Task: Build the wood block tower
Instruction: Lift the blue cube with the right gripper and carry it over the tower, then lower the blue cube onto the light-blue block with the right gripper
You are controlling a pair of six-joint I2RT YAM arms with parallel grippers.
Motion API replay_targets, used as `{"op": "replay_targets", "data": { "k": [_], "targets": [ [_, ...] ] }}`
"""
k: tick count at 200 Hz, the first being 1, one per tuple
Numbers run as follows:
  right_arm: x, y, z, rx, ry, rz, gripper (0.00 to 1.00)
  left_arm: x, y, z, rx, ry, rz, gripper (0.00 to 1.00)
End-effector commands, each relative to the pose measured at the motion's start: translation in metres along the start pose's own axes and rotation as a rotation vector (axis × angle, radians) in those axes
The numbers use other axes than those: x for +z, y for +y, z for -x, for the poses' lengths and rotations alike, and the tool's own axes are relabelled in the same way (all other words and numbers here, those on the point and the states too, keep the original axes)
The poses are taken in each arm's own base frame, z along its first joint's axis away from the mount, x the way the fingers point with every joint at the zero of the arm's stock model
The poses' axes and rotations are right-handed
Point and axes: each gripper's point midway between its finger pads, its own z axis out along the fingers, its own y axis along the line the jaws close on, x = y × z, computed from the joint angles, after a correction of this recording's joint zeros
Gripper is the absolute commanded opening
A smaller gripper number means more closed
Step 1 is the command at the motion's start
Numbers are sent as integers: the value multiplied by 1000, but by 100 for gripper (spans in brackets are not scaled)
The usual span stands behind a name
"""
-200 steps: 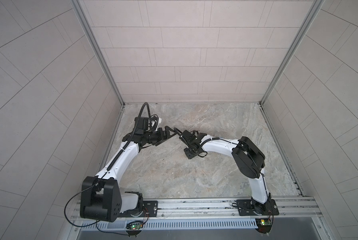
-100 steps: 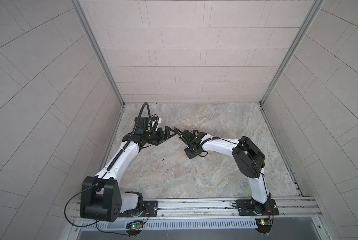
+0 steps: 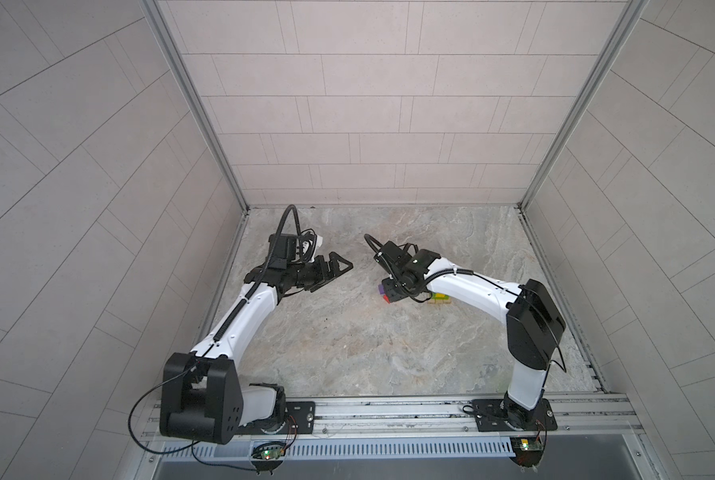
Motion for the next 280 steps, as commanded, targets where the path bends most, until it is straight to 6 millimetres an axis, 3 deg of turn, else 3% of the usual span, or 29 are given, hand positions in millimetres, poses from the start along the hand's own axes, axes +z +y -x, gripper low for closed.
{"op": "replay_targets", "data": {
  "k": [1, 68, 132, 182, 280],
  "targets": [
    [-20, -18, 1, 55, -12, -33, 16, -5, -4, 2, 20, -20, -16, 100],
    [-54, -69, 4, 189, -46, -99, 16, -4, -5, 2, 12, -18, -26, 100],
    [-72, -117, 0, 330, -63, -148, 16, -3, -5, 1, 7, -17, -24, 100],
    [-65, -136, -11, 415, -24, -140, 15, -3, -4, 1, 6, -18, -23, 100],
    [-31, -144, -18, 433, 60, -164, 10, -2, -2, 0, 4, -15, -20, 100]
  ]
}}
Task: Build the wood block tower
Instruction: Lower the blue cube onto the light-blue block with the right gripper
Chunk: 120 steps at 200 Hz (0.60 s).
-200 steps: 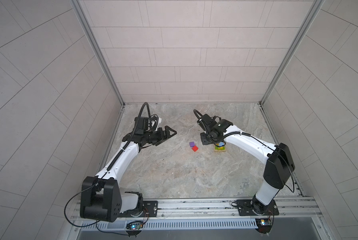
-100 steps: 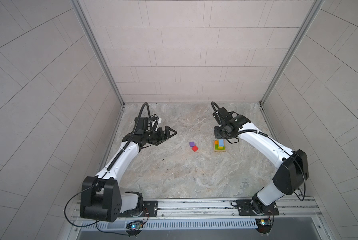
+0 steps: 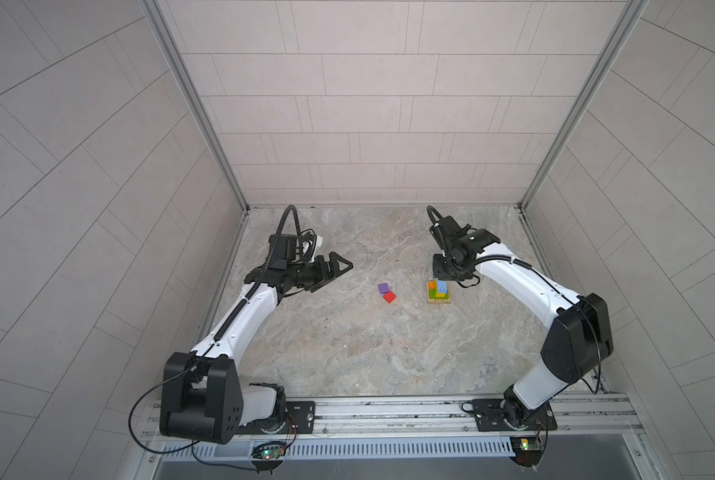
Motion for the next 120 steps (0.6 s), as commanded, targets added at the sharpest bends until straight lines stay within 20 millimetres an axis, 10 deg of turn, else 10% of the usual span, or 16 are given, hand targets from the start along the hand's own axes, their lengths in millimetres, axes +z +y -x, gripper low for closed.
{"op": "replay_targets", "data": {
  "k": [1, 120],
  "targets": [
    [11, -5, -4, 17, 29, -26, 10, -3, -3, 0, 10, -11, -16, 100],
    [38, -5, -6, 24, 72, -36, 10, -3, -4, 1, 11, -12, -16, 100]
  ]
}}
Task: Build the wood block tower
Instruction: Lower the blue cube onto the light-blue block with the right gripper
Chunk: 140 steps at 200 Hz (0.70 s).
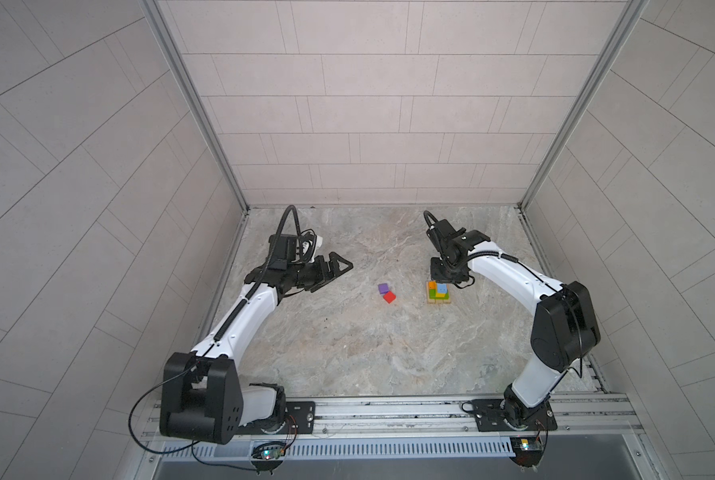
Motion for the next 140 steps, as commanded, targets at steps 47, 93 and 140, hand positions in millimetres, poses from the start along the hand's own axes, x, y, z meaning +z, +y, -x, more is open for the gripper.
{"op": "replay_targets", "data": {
  "k": [47, 93, 140],
  "targets": [
    [12, -4, -3, 12, 22, -23, 11, -3, -2, 0, 9, -10, -12, 100],
    [16, -5, -7, 12, 29, -29, 12, -3, -3, 1, 9, -10, -12, 100],
    [19, -6, -7, 11, 30, -32, 14, -3, -2, 0, 9, -9, -12, 100]
  ]
}}
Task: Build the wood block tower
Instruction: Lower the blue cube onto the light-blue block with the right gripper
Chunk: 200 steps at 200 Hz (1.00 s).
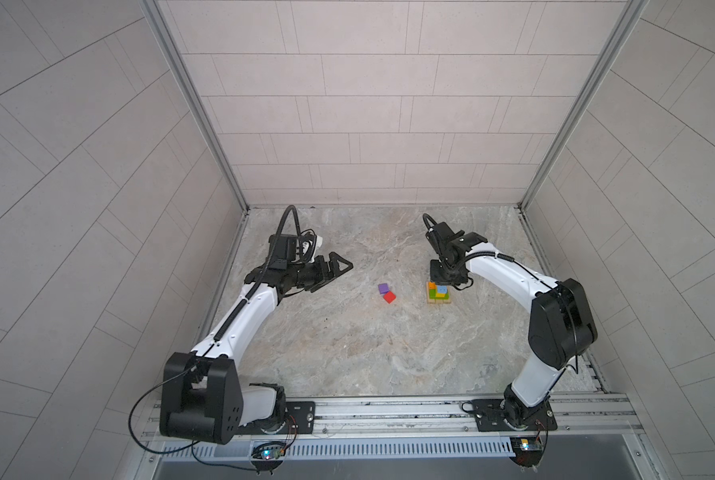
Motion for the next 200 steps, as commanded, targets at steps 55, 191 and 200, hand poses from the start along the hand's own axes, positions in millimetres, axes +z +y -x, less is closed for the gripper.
{"op": "replay_targets", "data": {
  "k": [55, 191, 200],
  "targets": [
    [11, -5, -3, 13, 21, -27, 14, -3, -2, 0, 8, -9, -12, 100],
    [11, -6, -2, 11, 20, -28, 24, -3, -2, 0, 7, -6, -8, 100],
    [12, -7, -3, 10, 20, -31, 28, -3, -2, 1, 8, -7, -8, 100]
  ]
}}
